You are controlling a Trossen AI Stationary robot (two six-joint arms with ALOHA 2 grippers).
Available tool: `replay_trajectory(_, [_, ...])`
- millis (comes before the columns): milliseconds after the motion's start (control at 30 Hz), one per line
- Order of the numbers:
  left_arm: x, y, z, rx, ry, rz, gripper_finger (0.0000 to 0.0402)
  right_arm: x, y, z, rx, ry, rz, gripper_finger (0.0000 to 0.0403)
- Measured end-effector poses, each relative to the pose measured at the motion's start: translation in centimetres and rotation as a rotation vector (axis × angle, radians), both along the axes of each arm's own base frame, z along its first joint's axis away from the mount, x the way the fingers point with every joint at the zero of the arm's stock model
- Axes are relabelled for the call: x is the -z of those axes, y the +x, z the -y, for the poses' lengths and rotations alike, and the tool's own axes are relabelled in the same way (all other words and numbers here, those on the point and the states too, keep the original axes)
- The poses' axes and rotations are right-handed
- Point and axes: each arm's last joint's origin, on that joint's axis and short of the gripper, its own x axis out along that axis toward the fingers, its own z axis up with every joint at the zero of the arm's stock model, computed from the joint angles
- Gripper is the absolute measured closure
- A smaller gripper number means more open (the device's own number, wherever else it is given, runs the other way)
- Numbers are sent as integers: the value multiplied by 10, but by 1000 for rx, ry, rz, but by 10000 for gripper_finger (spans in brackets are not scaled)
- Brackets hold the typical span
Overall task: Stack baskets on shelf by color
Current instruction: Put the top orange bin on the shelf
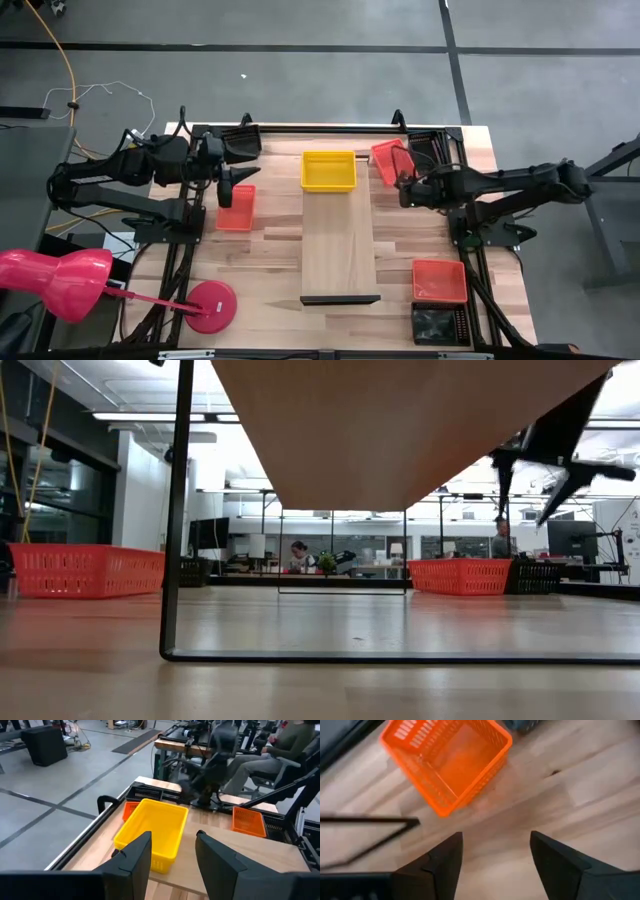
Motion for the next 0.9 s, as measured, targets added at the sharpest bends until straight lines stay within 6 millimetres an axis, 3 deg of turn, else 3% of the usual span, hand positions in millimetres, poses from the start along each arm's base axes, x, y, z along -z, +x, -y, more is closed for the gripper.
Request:
replay_trajectory(167, [0,1,3,45,52,-21,295,37,2,22,138,-16,143,179])
replay_trajectory(333, [20,0,5,58,64,14,389,51,-1,42,256,-45,206,179])
replay_trajectory(633, [87,-6,7,82,-5,272,400,56,-1,66,304,-28,211,179])
replay_trajectory(900, [123,-13,10,188,-19,448,401,67,2,73,328,30,189,179])
